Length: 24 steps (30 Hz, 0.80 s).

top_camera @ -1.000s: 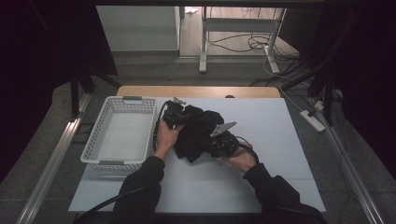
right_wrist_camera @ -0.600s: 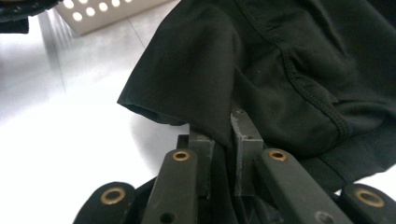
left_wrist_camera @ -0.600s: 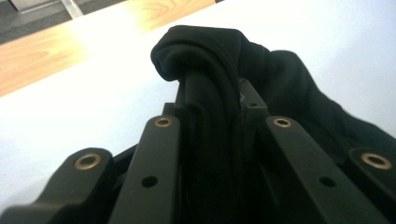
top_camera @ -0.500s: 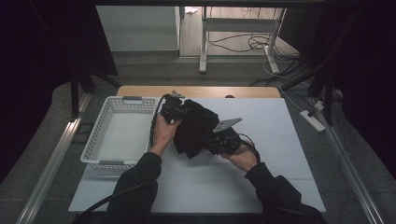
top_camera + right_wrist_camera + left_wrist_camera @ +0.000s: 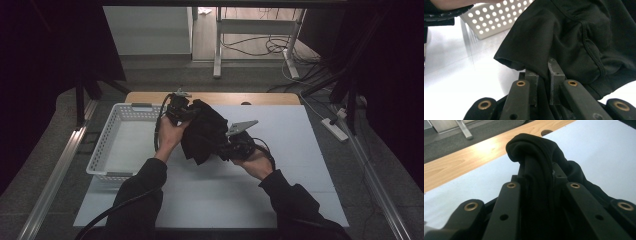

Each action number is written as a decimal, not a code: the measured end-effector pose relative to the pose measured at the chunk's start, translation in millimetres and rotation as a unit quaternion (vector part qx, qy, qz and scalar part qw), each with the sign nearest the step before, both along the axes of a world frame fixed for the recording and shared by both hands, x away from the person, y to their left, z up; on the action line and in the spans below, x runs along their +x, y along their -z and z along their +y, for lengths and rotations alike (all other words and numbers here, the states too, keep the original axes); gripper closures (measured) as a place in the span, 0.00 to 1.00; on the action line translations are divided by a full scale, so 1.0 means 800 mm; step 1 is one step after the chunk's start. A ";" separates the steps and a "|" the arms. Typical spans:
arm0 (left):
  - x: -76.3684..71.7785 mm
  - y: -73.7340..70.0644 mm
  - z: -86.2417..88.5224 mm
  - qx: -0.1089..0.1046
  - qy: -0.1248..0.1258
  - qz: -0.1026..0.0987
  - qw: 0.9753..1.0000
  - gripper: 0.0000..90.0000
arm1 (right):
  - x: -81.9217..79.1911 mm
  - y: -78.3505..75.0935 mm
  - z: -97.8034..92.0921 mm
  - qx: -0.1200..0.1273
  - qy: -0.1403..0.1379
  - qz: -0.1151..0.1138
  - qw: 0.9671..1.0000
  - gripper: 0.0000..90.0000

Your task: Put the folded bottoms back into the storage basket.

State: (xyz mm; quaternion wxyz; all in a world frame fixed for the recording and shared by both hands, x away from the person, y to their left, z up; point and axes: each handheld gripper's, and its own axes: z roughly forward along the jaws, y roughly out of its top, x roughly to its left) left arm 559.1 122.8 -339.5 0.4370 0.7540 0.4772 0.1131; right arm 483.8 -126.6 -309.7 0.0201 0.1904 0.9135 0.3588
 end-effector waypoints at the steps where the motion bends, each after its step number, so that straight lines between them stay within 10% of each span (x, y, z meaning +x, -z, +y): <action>1: 0.000 -0.002 0.002 -0.001 0.000 -0.001 1.000 0.84 | 0.001 -0.001 0.002 0.001 -0.002 0.000 1.000 0.91; 24: 0.003 -0.028 0.064 -0.004 -0.008 -0.007 1.000 0.84 | 0.009 -0.012 0.056 0.025 -0.025 -0.004 0.999 0.91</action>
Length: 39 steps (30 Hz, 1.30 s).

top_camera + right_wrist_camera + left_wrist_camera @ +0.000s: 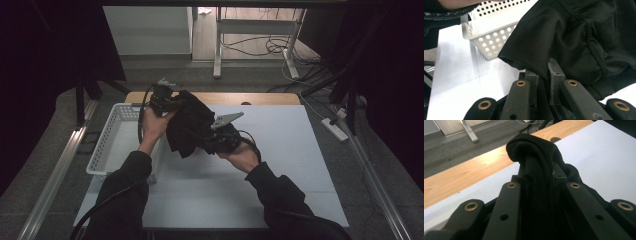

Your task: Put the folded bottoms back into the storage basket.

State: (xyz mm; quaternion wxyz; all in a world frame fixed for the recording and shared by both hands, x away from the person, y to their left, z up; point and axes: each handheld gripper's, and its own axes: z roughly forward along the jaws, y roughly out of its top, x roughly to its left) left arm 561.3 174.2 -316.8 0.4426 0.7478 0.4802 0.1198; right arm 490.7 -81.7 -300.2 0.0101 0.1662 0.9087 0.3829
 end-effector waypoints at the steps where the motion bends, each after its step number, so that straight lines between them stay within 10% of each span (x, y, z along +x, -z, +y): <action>1: 0.000 -0.002 0.003 0.001 -0.001 -0.001 1.000 0.84 | 0.000 -0.001 0.002 0.000 0.000 0.000 1.000 0.91; 39: -0.020 -0.030 0.100 0.041 -0.063 -0.020 0.997 0.84 | 0.009 -0.017 0.103 0.030 -0.032 -0.001 0.999 0.91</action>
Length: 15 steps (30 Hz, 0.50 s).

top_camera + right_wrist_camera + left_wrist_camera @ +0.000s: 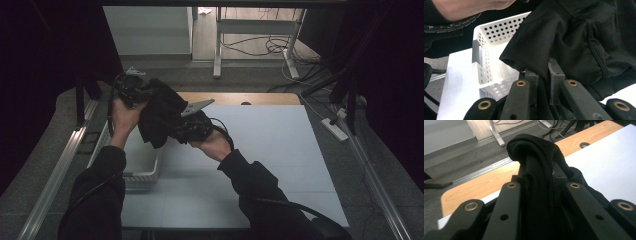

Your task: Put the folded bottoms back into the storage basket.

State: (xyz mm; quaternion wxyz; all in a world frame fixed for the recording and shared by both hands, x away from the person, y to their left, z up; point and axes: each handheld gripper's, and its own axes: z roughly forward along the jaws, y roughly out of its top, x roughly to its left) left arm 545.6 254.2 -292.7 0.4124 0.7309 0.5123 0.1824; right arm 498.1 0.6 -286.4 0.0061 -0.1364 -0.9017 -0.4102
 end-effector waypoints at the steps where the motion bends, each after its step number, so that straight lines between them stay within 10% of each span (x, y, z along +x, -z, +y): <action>1: -0.001 0.001 0.003 0.000 -0.002 0.000 1.000 0.84 | 0.000 0.000 0.003 0.000 -0.001 0.001 1.000 0.91; 15: -0.013 0.004 0.044 0.014 -0.032 0.001 0.999 0.84 | -0.002 0.001 0.040 0.008 -0.013 -0.002 1.000 0.91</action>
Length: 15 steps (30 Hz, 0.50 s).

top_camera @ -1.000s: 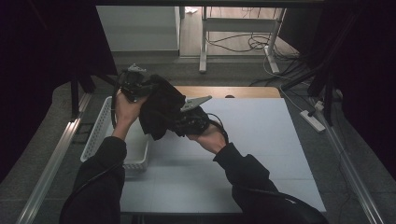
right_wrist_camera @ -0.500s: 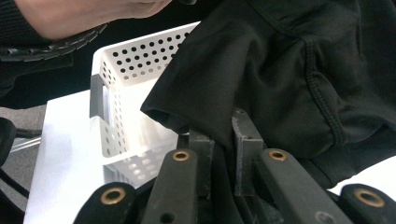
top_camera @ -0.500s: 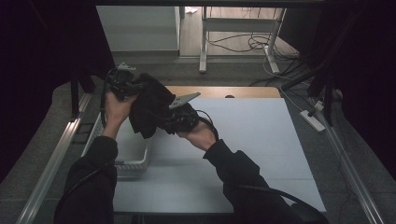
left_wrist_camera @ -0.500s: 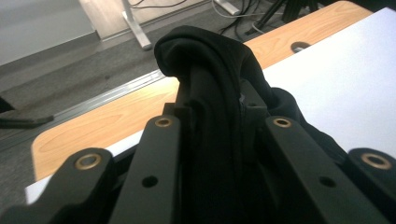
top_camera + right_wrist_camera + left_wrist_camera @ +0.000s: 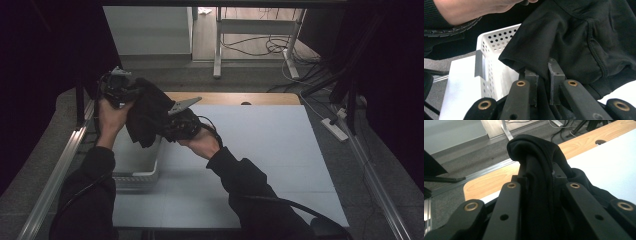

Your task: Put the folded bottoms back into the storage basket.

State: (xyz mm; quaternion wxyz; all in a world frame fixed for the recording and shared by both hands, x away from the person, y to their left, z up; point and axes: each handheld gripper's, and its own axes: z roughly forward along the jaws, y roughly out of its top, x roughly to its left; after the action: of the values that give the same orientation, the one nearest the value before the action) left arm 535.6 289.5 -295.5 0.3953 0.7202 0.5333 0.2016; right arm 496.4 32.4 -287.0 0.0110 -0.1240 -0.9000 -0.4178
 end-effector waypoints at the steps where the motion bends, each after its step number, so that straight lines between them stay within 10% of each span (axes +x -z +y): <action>1: -0.001 0.000 0.003 -0.001 -0.002 0.000 1.000 0.84 | 0.000 0.000 0.002 0.000 -0.002 -0.001 1.000 0.91; 15: -0.020 -0.002 0.033 0.004 -0.019 -0.005 1.000 0.84 | -0.006 0.009 0.034 0.007 -0.012 -0.003 1.000 0.91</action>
State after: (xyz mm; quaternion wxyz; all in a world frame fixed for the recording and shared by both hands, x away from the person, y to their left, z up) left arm 519.5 315.6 -293.7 0.3916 0.7100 0.5443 0.2152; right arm 491.4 59.6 -293.9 0.0147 -0.1120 -0.8983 -0.4245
